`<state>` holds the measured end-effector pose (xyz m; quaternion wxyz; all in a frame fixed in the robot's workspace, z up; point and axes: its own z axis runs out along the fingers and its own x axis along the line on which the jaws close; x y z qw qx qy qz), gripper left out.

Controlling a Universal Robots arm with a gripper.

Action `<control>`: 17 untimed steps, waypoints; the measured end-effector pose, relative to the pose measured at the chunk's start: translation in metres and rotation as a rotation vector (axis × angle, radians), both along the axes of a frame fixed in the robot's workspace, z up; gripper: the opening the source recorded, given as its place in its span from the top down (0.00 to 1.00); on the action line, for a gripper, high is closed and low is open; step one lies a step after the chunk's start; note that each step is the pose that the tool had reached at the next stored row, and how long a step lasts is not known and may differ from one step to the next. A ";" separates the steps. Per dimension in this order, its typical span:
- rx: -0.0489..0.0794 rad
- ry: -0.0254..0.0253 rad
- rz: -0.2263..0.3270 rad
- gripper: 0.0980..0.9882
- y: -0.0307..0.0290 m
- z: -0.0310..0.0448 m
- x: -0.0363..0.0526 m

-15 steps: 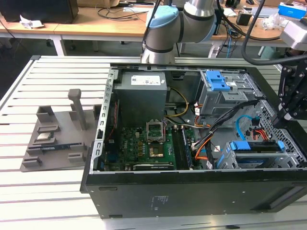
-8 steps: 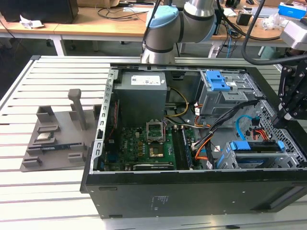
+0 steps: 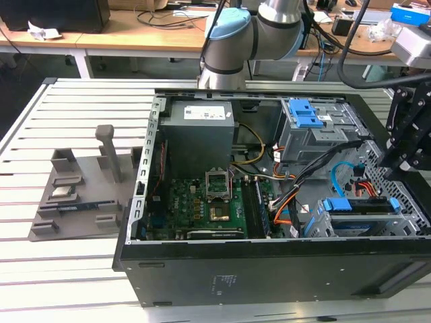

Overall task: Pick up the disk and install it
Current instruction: 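Insert the second disk wire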

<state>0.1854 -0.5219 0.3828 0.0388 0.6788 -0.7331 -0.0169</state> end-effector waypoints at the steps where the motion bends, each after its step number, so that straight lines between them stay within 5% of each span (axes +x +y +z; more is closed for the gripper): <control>1: 0.000 0.0000 0.000 0.77 0.0017 -0.0005 -0.0025; 6: 0.000 0.0000 0.000 0.77 0.0085 -0.0072 -0.0374; 9: 0.000 0.0000 0.001 0.77 0.0085 -0.0072 -0.0376; 12: 0.000 0.0000 0.001 0.99 0.0085 -0.0072 -0.0379; 17: 0.001 0.0000 0.001 0.99 0.0032 -0.0074 -0.0381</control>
